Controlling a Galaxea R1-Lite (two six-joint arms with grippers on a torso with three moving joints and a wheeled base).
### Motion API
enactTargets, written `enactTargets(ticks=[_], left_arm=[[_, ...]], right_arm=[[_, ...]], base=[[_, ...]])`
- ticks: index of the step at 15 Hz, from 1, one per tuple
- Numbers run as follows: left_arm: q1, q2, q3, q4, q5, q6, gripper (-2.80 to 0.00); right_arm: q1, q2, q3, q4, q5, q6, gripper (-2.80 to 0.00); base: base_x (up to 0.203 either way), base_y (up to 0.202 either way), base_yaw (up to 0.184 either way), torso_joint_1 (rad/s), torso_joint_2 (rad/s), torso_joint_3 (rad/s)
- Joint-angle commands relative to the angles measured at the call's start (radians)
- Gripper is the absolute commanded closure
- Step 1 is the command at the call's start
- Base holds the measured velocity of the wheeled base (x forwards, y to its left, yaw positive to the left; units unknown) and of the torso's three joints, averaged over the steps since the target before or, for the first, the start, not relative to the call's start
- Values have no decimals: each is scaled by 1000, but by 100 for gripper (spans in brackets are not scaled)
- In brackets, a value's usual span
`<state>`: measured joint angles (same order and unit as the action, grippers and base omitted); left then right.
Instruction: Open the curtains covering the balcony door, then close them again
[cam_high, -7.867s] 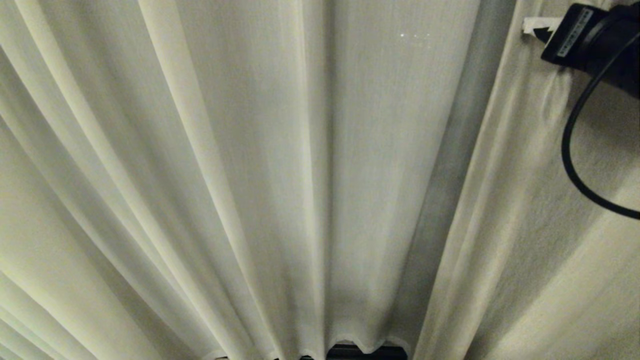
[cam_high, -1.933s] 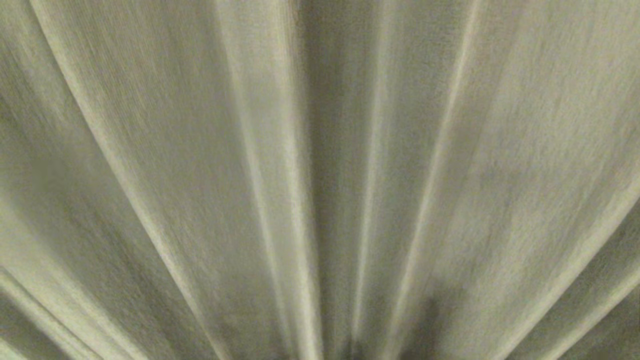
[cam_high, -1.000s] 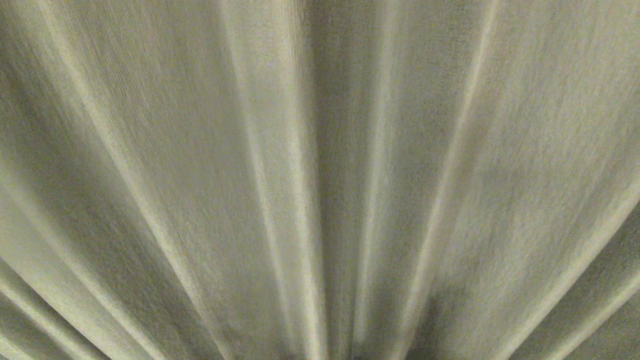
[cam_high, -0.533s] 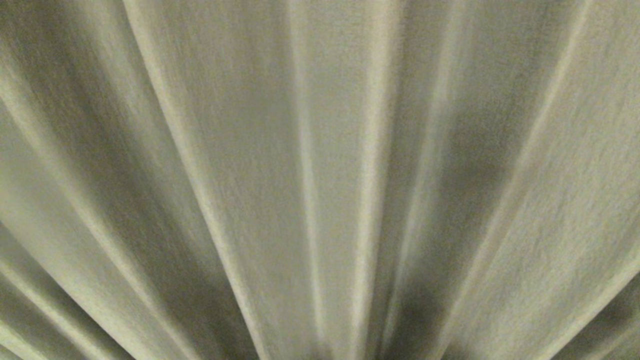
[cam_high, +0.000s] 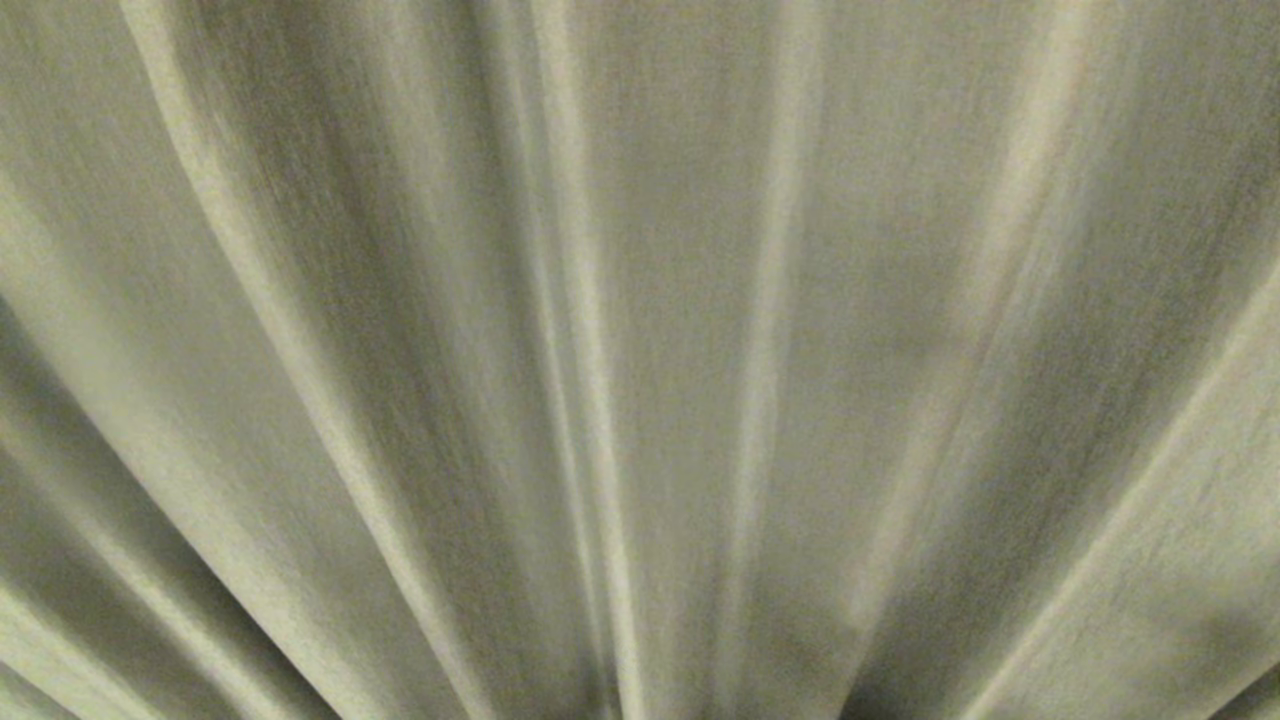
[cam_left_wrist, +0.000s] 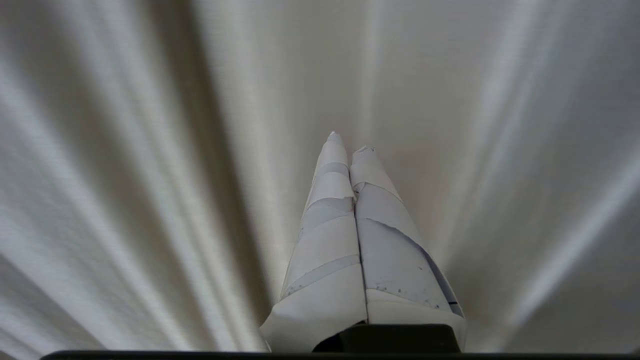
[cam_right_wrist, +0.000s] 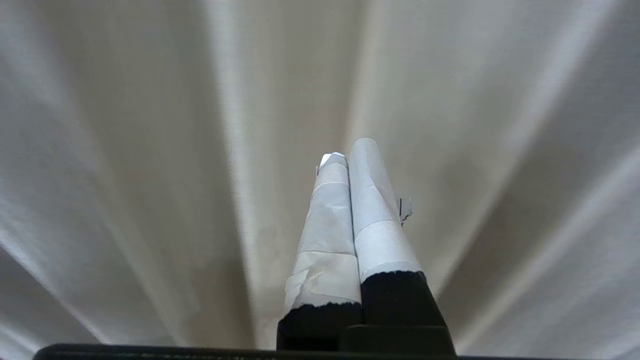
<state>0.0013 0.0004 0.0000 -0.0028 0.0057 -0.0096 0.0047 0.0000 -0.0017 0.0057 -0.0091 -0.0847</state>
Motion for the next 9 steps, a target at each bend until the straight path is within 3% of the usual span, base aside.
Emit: enactTargets(ticks=[1, 9], left_arm=[[0, 0, 0, 0, 0, 0, 0], [0, 0, 0, -3, 0, -1, 0]], right_arm=[[0, 0, 0, 0, 0, -1, 0], [0, 0, 0, 0, 0, -1, 0]], base=[[0, 192, 0, 2, -1, 6], [0, 188, 1, 1, 2, 3]])
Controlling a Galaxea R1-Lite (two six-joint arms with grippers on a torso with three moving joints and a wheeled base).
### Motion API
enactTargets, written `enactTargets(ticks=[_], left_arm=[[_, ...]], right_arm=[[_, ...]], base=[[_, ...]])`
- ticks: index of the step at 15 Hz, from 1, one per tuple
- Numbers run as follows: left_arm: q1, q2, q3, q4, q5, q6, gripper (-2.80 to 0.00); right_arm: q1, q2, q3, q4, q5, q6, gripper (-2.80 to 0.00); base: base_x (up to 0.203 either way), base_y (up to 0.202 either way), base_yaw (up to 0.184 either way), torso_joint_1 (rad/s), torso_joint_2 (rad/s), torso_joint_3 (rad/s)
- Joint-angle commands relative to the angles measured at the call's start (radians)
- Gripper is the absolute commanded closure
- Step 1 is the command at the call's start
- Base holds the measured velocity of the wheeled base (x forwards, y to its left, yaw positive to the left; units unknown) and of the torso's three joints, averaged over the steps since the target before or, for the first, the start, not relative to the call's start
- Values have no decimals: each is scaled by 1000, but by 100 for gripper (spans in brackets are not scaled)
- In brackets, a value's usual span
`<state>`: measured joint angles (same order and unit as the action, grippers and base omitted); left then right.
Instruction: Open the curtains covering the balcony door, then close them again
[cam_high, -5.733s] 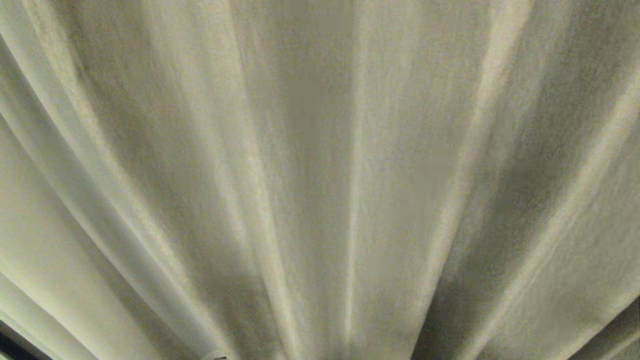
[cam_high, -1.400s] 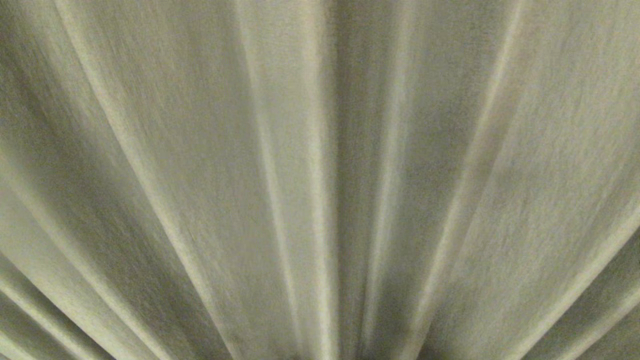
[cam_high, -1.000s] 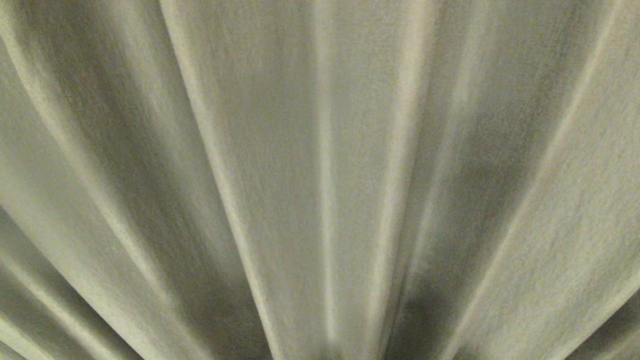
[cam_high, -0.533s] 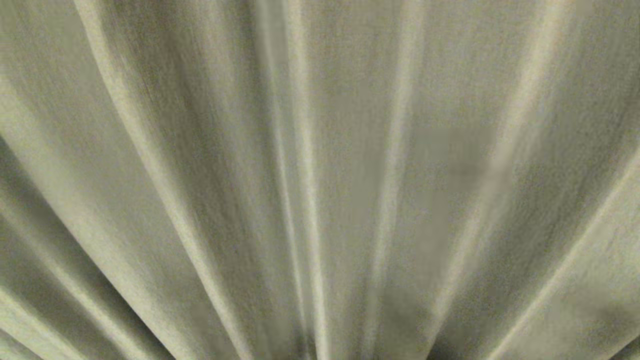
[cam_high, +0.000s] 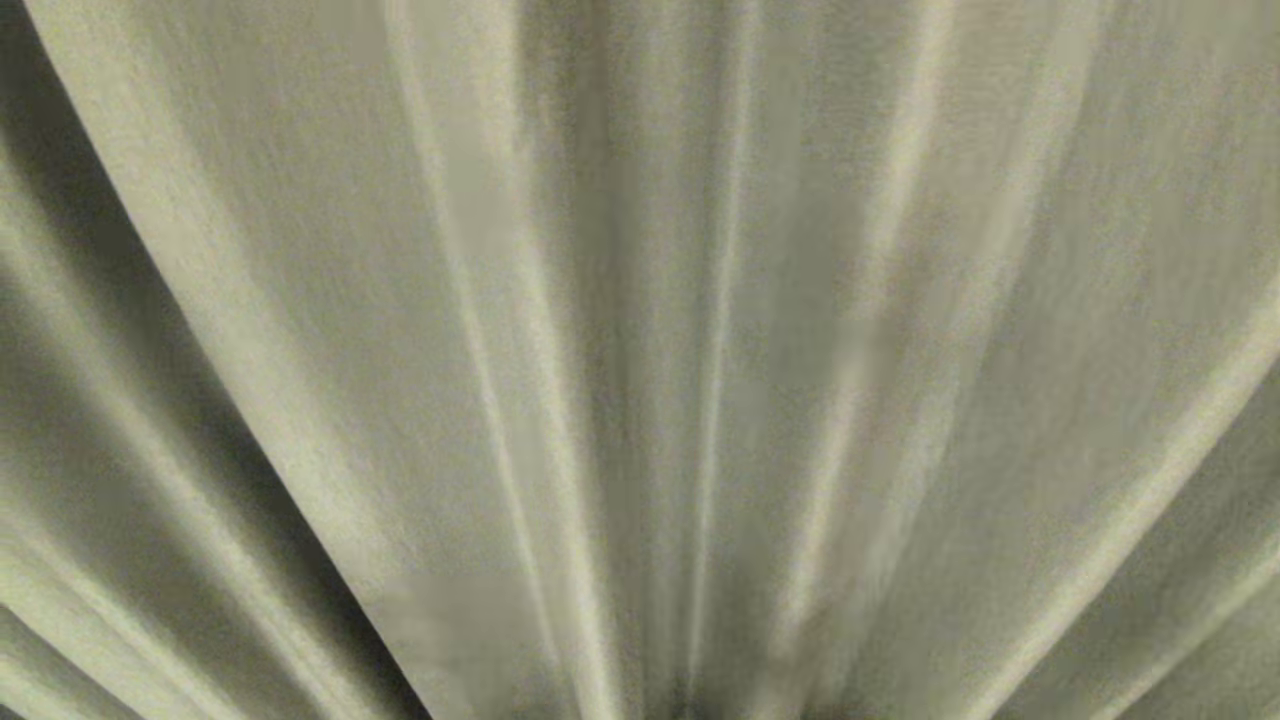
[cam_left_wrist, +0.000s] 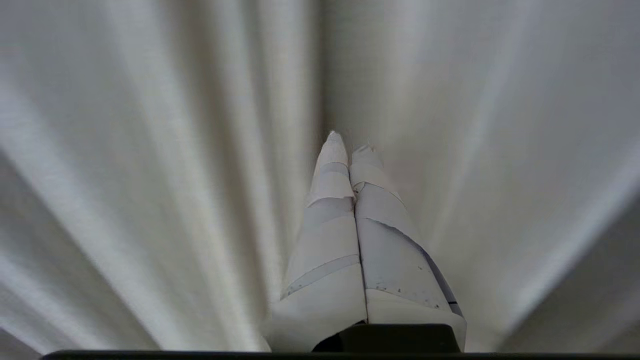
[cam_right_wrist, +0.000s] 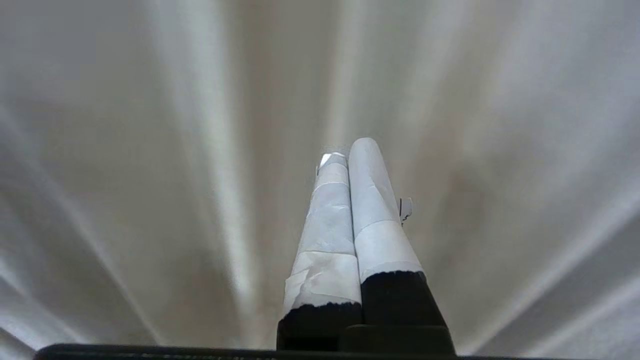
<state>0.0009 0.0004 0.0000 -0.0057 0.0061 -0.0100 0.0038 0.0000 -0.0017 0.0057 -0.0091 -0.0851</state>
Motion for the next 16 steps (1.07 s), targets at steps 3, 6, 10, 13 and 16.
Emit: enactTargets(ticks=[3, 6, 10, 13, 16], left_arm=[[1, 0, 0, 0, 0, -1, 0], [1, 0, 0, 0, 0, -6, 0], [1, 0, 0, 0, 2, -10, 0], [1, 0, 0, 0, 1, -10, 0], [1, 0, 0, 0, 2, -11, 0]], right_arm=[[1, 0, 0, 0, 0, -1, 0], [1, 0, 0, 0, 0, -1, 0], [1, 0, 0, 0, 0, -1, 0], [1, 0, 0, 0, 0, -1, 0], [1, 0, 0, 0, 0, -1, 0]], base=[[0, 196, 1, 5, 2, -1], [0, 188, 0, -1, 1, 2], [0, 192, 1, 3, 1, 3], [0, 191, 1, 1, 1, 5], [0, 191, 2, 2, 1, 1]])
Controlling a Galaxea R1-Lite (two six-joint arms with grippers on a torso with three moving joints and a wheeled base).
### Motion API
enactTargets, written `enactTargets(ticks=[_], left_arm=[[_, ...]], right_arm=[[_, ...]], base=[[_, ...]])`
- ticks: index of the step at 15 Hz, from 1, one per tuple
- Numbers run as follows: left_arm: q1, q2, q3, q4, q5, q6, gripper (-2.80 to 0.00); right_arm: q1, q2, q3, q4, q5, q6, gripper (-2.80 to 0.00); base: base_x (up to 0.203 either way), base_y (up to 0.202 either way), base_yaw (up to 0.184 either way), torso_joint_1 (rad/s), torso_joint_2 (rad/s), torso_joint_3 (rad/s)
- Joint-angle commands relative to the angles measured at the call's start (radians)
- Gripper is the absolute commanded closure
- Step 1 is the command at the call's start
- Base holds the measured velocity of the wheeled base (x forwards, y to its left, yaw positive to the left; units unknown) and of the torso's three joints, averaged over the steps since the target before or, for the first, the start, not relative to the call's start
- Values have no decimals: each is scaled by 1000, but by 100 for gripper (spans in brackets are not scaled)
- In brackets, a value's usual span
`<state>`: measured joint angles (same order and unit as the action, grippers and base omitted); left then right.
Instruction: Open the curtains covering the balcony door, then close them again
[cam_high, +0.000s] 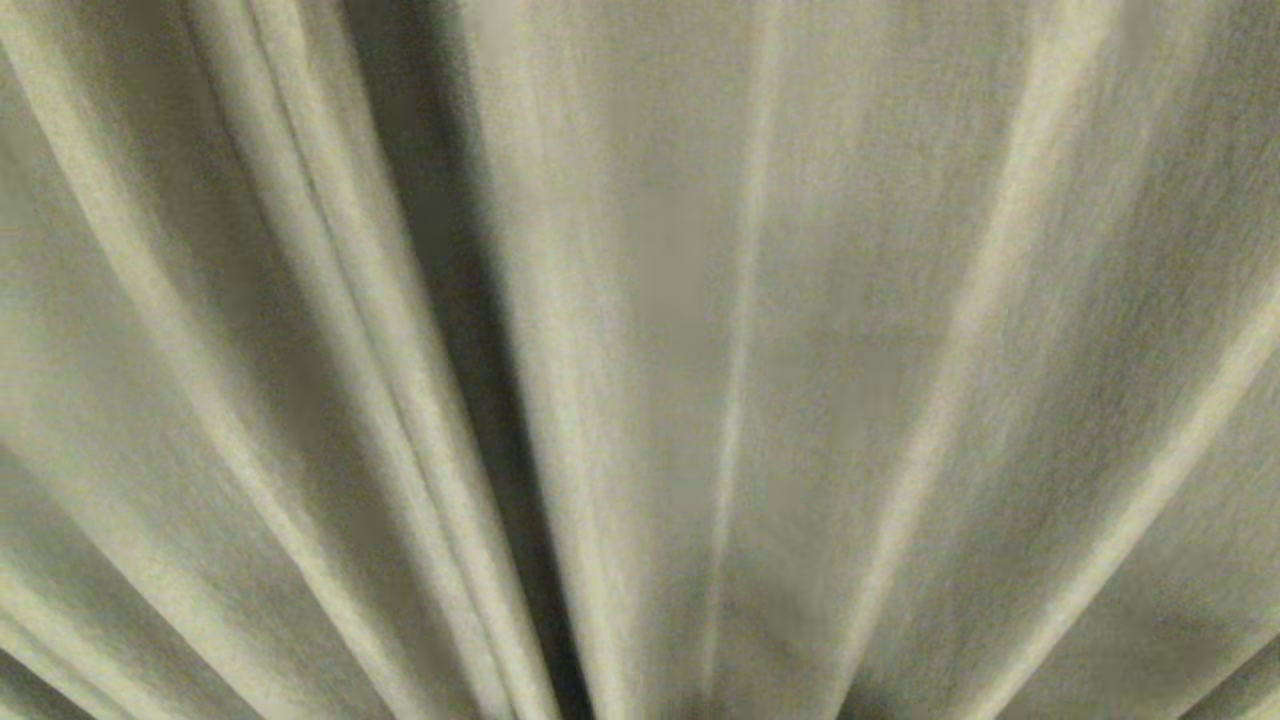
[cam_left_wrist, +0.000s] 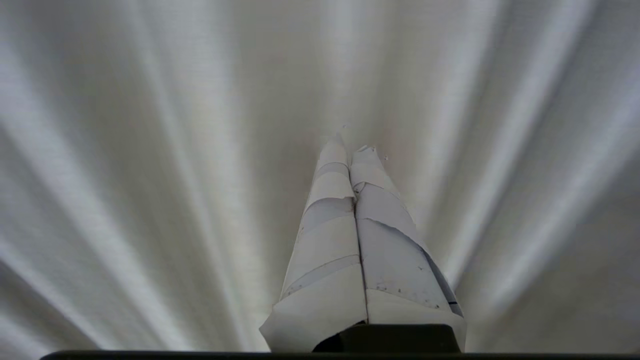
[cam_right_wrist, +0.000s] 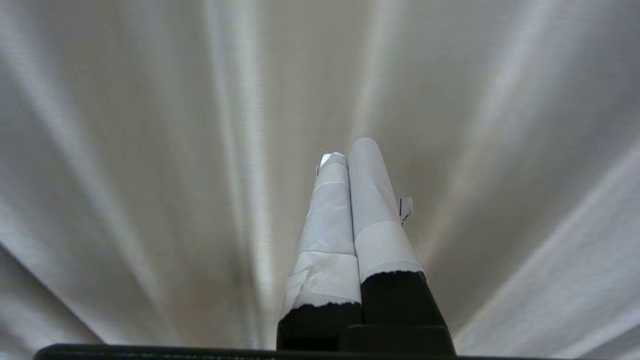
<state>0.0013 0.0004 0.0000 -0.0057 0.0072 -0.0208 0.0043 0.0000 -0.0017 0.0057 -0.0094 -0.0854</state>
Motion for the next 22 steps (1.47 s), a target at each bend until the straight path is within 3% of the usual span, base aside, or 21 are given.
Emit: enactTargets(ticks=[1, 15, 22], left_arm=[[0, 0, 0, 0, 0, -1, 0], [0, 0, 0, 0, -1, 1, 0], [0, 0, 0, 0, -1, 2, 0]], right_arm=[[0, 0, 0, 0, 0, -1, 0], [0, 0, 0, 0, 0, -1, 0], [0, 0, 0, 0, 0, -1, 0]], base=[[0, 192, 6, -1, 1, 4], [0, 191, 1, 3, 3, 5], [0, 26, 0, 1, 1, 0]])
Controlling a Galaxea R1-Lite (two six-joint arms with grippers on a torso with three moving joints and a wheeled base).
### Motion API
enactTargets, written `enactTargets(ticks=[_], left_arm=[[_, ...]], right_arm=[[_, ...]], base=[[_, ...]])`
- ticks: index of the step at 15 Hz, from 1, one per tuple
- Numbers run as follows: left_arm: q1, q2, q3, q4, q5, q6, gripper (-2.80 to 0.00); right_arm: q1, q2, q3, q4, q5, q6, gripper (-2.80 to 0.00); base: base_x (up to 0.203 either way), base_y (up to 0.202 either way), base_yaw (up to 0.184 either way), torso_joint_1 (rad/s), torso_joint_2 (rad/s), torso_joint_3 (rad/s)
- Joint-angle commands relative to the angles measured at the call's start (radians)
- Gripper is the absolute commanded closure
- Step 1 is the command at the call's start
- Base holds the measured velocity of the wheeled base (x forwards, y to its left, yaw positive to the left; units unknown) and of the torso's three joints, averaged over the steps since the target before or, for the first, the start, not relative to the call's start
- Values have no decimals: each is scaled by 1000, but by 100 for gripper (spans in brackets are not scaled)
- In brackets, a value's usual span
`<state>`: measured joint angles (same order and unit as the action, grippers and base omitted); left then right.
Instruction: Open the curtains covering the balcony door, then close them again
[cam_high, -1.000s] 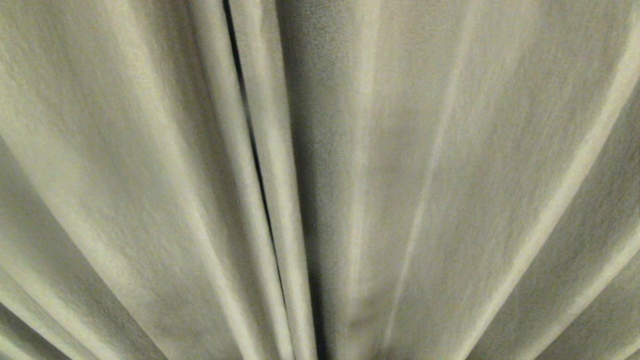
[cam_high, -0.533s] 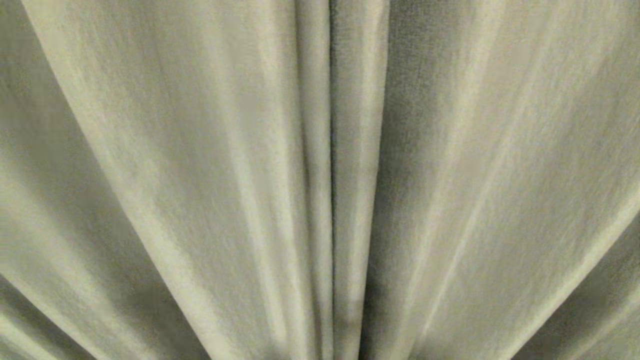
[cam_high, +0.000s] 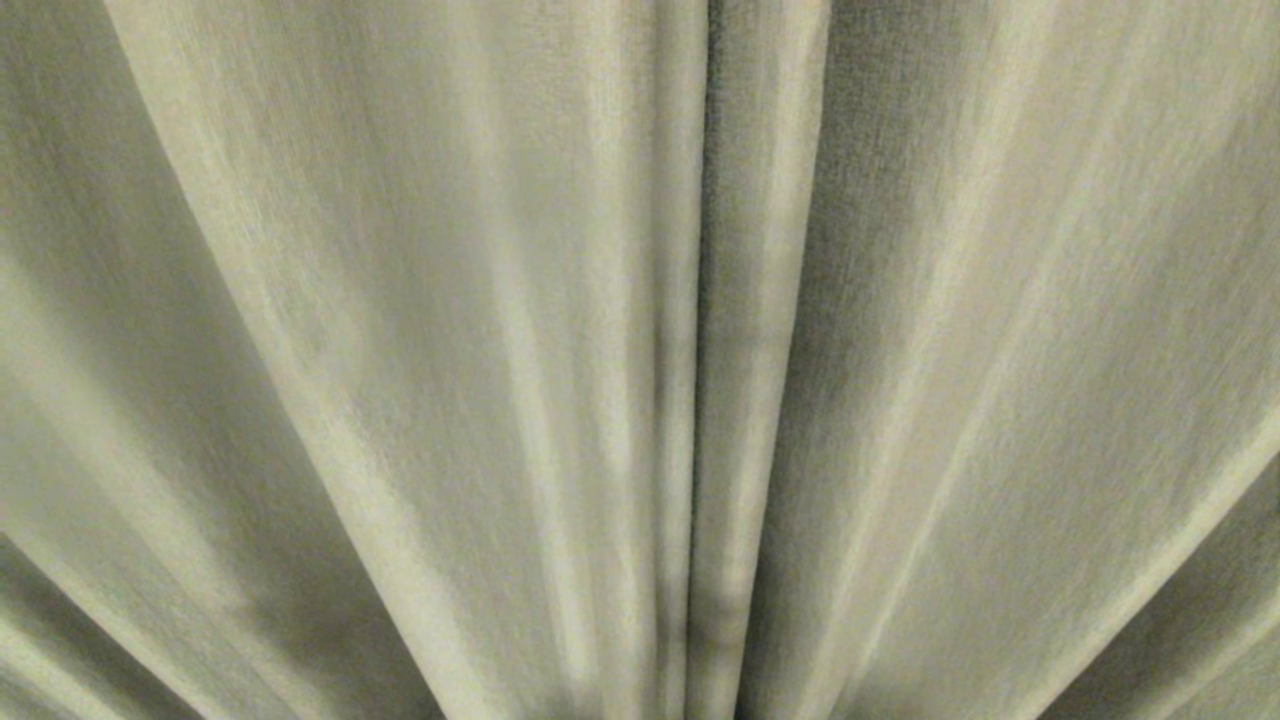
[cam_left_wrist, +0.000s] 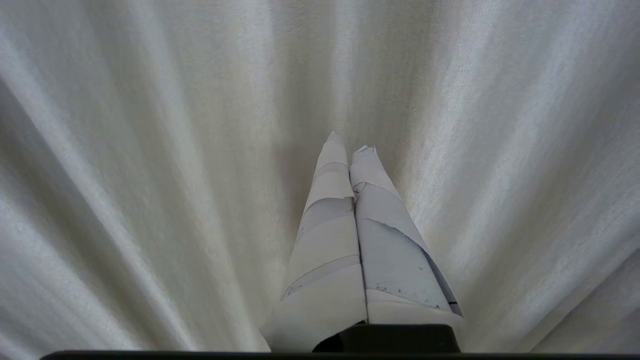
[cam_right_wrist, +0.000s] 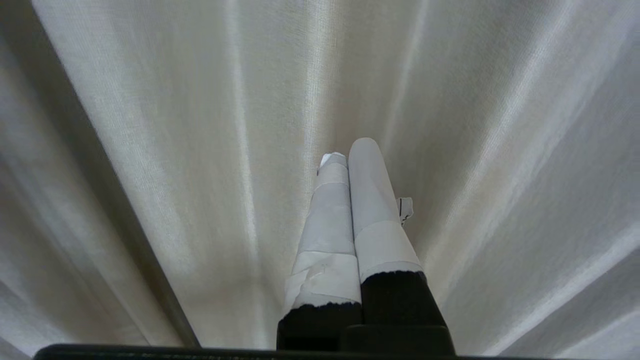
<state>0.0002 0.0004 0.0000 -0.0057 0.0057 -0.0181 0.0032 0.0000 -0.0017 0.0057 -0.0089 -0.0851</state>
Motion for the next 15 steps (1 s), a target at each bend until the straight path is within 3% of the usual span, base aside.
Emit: enactTargets(ticks=[1, 15], left_arm=[[1, 0, 0, 0, 0, 0, 0], [1, 0, 0, 0, 0, 0, 0]], right_arm=[[1, 0, 0, 0, 0, -1, 0], [1, 0, 0, -4, -3, 48, 0]], base=[[0, 0, 0, 0, 0, 0], [0, 0, 0, 0, 0, 0]])
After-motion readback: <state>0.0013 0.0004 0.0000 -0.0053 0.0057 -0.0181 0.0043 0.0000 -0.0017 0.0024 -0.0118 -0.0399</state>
